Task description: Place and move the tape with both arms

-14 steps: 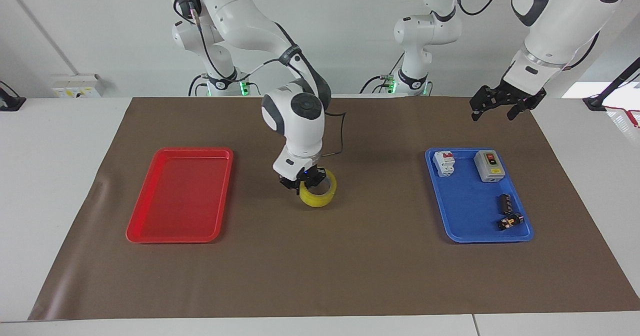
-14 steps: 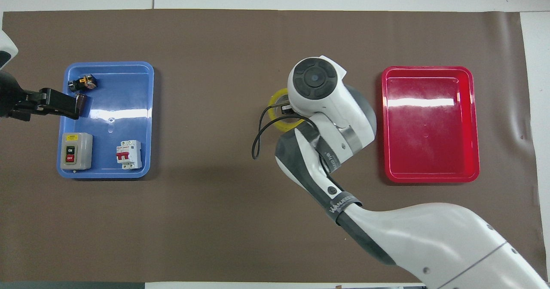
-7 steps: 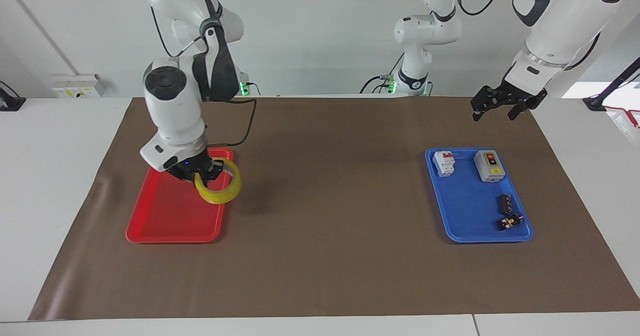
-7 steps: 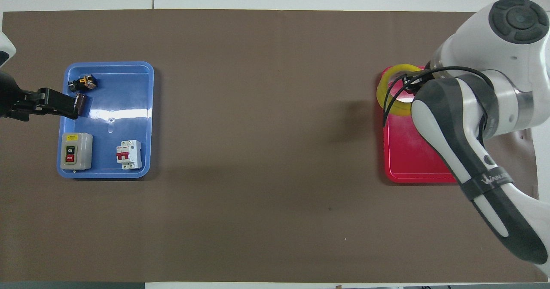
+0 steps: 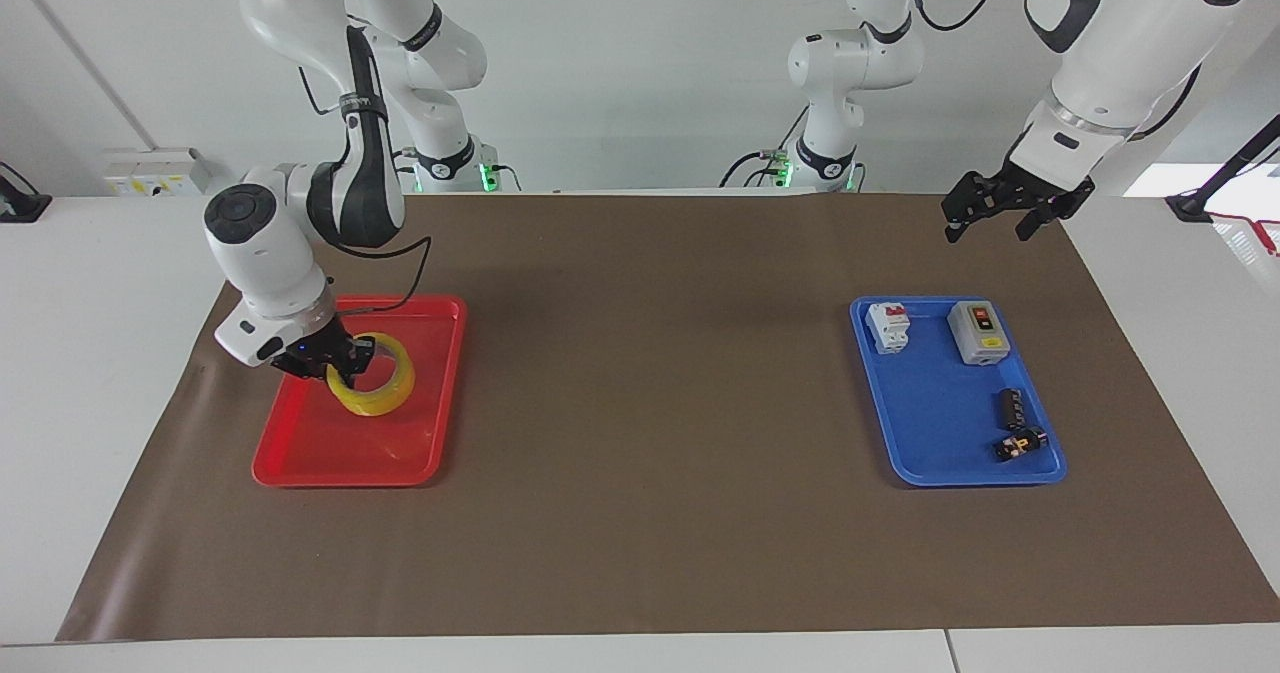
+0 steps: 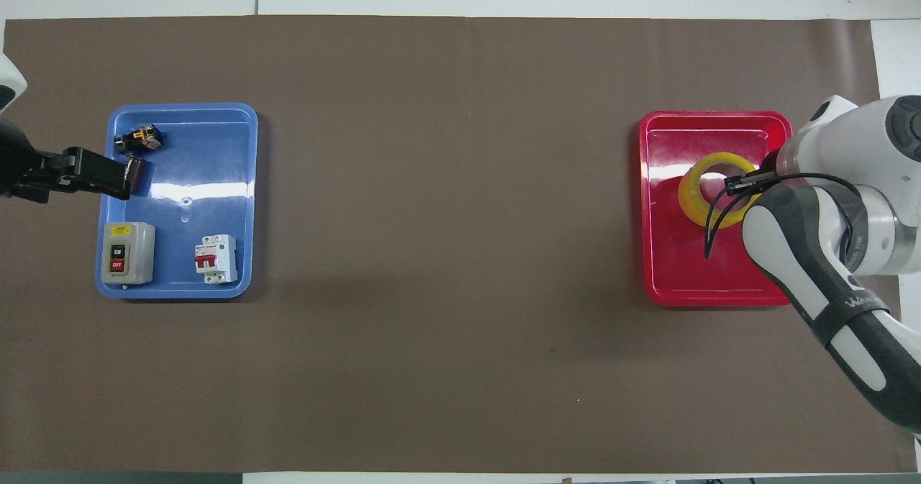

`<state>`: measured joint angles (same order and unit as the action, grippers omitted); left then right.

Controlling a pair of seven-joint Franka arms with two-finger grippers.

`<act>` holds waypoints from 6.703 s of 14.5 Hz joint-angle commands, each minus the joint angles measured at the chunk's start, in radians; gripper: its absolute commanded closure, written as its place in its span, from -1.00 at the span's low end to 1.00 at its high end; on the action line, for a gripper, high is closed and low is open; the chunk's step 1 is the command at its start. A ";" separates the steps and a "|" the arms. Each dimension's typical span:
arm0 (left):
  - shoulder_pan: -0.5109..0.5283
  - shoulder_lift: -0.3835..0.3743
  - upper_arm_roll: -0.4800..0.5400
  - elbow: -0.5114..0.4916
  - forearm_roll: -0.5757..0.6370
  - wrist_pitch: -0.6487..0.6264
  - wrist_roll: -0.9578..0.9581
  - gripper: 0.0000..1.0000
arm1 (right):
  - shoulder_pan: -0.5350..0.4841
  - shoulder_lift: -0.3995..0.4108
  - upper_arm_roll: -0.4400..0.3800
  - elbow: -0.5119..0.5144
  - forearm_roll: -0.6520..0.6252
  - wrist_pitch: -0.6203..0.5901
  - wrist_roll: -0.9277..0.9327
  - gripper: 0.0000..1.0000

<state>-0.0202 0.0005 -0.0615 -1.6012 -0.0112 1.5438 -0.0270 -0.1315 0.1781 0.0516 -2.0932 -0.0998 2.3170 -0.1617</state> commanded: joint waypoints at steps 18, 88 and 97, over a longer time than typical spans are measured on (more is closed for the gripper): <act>0.002 -0.014 0.005 -0.008 -0.009 0.006 0.010 -1.00 | -0.039 -0.019 0.014 -0.149 0.022 0.222 0.021 1.00; 0.002 -0.014 0.005 -0.008 -0.009 0.006 0.010 -1.00 | 0.087 -0.241 0.045 0.541 0.057 -0.890 0.177 -1.00; 0.002 -0.014 0.005 -0.008 -0.009 0.006 0.010 -1.00 | 0.086 -0.241 0.045 0.541 0.057 -0.889 0.177 -1.00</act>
<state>-0.0202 0.0005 -0.0614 -1.6012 -0.0112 1.5438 -0.0270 -0.0324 -0.0424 0.0880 -1.5241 -0.0536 1.4064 0.0368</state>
